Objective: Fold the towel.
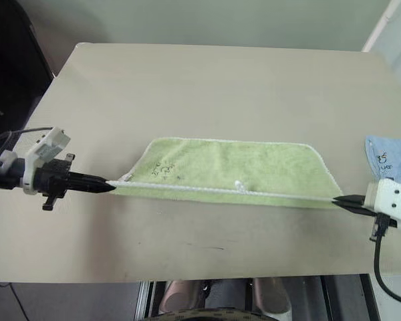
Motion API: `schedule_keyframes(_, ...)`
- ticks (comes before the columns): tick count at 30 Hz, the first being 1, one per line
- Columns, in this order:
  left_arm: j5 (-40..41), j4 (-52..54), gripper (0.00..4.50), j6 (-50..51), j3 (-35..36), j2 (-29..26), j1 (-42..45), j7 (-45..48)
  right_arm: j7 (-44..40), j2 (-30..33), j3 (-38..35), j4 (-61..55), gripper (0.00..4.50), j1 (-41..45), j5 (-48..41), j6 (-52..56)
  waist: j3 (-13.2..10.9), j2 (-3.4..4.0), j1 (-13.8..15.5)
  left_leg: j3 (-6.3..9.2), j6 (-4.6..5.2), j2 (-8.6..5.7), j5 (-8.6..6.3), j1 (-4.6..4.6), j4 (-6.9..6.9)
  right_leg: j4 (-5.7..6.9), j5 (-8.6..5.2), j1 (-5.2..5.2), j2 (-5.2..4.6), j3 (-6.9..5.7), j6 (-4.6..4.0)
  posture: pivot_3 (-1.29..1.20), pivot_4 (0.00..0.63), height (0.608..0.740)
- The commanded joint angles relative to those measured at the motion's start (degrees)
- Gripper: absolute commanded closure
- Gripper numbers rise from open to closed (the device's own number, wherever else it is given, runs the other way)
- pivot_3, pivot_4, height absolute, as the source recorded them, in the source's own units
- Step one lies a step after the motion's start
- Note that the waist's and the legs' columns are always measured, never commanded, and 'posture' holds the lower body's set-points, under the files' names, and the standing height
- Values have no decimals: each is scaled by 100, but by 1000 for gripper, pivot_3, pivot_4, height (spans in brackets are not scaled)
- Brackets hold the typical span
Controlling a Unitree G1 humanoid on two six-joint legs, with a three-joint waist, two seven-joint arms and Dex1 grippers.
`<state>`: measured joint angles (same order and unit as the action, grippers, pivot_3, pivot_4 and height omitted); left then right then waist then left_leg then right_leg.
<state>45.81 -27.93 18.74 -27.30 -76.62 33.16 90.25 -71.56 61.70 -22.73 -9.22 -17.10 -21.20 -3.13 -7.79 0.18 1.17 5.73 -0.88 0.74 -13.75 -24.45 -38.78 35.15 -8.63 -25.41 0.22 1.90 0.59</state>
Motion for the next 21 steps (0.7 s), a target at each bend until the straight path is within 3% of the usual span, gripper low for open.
schedule_keyframes(1,198,192,4472,221,126,-659,-274,225,16,0,-558,111,4500,-297,110,197,0,0,-11,0,-4,1,-5,-3,0,-1,-2,-6,2,1,-1,0,150,740)
schedule_keyframes(7,344,234,4472,297,176,-729,-477,225,92,25,-386,129,4500,-110,136,203,0,0,-33,0,-12,1,-14,-2,3,1,-19,-9,2,4,13,0,150,740)
schedule_keyframes(15,-249,-662,4472,131,278,184,159,225,443,-120,29,380,4500,810,186,319,2,2,-32,5,-10,3,-11,0,7,24,0,-20,5,5,-36,0,150,740)
schedule_keyframes(21,-969,-1967,4472,-385,764,1275,904,225,873,-422,469,930,4500,1644,514,55,3,0,-22,3,-6,2,-8,-3,9,31,-2,-25,4,4,-50,0,150,740)
